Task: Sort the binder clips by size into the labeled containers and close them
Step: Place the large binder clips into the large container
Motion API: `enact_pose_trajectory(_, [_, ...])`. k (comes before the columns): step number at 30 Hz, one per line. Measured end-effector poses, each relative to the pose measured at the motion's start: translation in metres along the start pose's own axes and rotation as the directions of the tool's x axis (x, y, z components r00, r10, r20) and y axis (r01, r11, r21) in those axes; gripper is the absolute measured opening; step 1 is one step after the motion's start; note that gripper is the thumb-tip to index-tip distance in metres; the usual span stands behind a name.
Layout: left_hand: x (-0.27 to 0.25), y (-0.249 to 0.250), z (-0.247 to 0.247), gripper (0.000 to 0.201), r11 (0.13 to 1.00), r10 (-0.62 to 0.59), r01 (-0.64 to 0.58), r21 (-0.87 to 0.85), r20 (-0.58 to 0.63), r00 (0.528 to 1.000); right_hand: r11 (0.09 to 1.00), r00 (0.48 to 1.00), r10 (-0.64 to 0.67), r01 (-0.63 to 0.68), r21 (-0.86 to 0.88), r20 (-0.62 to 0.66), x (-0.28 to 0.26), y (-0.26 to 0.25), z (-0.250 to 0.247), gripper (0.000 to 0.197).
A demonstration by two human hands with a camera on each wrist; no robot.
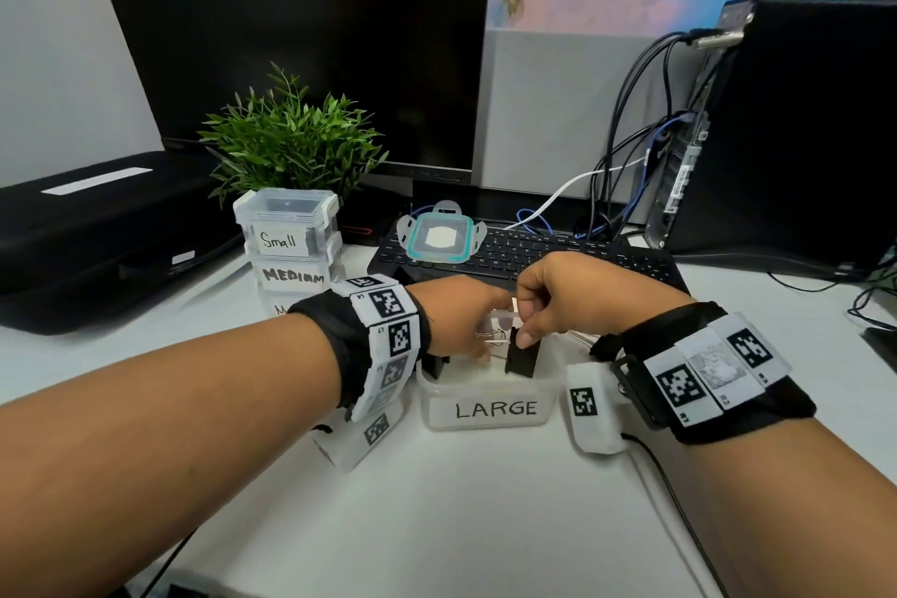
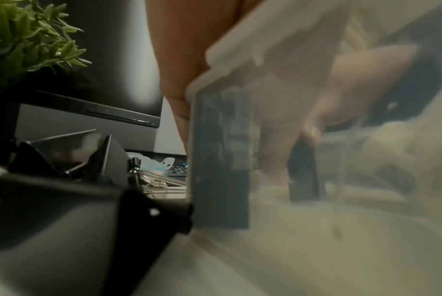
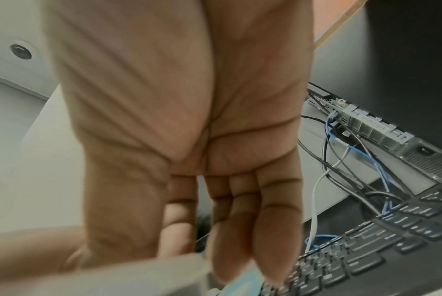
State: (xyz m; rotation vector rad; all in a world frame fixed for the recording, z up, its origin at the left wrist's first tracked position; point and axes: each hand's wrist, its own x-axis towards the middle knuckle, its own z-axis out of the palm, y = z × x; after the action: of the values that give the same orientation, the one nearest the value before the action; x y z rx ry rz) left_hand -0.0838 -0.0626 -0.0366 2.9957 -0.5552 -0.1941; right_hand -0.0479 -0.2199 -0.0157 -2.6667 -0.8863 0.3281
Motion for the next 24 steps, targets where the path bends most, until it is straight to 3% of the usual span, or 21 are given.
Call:
enact_pose_trajectory(5, [0.0,-0.003,0.005,0.039,1.0,-0.008,0.008,0.002,0.032,0.999,0.986,0.98,0.169,-0.168,0.015,-0.103,-0.014,0.034,-0.027,0.026])
enact_pose_trajectory(10, [-0.003,-0.004,0.005,0.042,1.0,0.003,-0.004,0.025,0.054,0.999,0.894,0.891,0.441,-0.426,-0.139,0.106,-0.019,0.059,-0.027,0.038])
enact_pose_trajectory(16, [-0.005,-0.001,0.003,0.047,0.999,-0.015,0.013,0.033,0.067,0.998,0.881,0.858,0.471,-0.443,-0.168,0.205,-0.01,0.052,-0.017,0.049])
enact_pose_trajectory(24, [-0.005,0.001,0.002,0.057,1.0,-0.005,0.007,-0.024,0.081,0.997,0.86,0.864,0.476,-0.417,-0.294,0.167,-0.006,0.06,-0.01,0.039])
